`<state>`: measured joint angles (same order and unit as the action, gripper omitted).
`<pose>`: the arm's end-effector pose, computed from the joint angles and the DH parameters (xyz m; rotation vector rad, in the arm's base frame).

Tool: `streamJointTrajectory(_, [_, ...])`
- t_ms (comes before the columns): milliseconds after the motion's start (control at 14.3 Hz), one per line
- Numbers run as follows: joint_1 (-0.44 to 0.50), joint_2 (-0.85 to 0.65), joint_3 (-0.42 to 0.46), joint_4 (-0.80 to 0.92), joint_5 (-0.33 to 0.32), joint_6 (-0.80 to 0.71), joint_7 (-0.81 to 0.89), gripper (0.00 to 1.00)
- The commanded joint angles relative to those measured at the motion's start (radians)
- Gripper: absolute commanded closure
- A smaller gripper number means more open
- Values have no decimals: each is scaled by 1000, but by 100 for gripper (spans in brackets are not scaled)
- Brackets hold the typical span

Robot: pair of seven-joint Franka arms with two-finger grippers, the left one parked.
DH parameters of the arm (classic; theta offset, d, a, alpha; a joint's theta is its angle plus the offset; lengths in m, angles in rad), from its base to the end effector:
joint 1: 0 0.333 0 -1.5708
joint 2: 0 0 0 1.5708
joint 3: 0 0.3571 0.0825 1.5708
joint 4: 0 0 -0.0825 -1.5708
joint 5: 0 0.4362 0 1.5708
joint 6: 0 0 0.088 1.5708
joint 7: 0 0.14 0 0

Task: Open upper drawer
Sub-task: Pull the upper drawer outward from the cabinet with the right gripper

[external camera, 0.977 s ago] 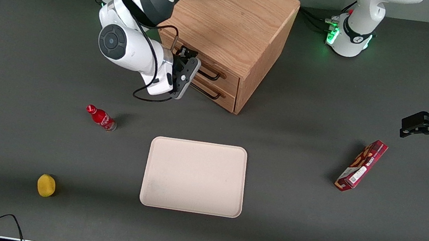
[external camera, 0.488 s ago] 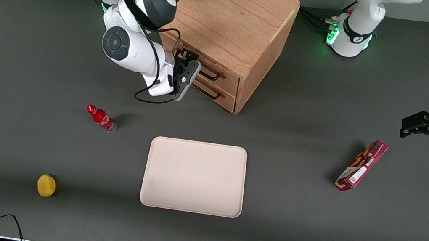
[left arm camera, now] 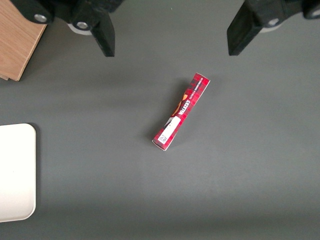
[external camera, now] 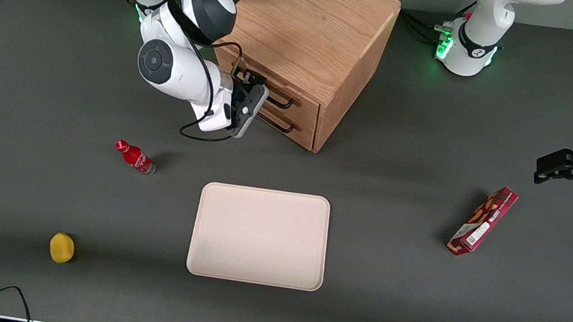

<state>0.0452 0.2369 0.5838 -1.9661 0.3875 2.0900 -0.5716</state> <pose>0.5064 0.3916 0.3532 -2.3651 -1.2669 0.1331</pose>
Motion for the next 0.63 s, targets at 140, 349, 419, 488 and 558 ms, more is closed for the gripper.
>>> streamJointTrajectory(140, [-4,31,-16,15,10,21,-28,0])
streamJointTrajectory(349, [-5,61,-36,49,-15,19,-27,0])
streamJointTrajectory(419, [-5,73,-41,59,-21,19,-27,0])
streamJointTrajectory(488, [-8,88,-44,78,-32,16,-25,0])
streamJointTrajectory(558, [-7,97,-58,93,-41,12,-22,0])
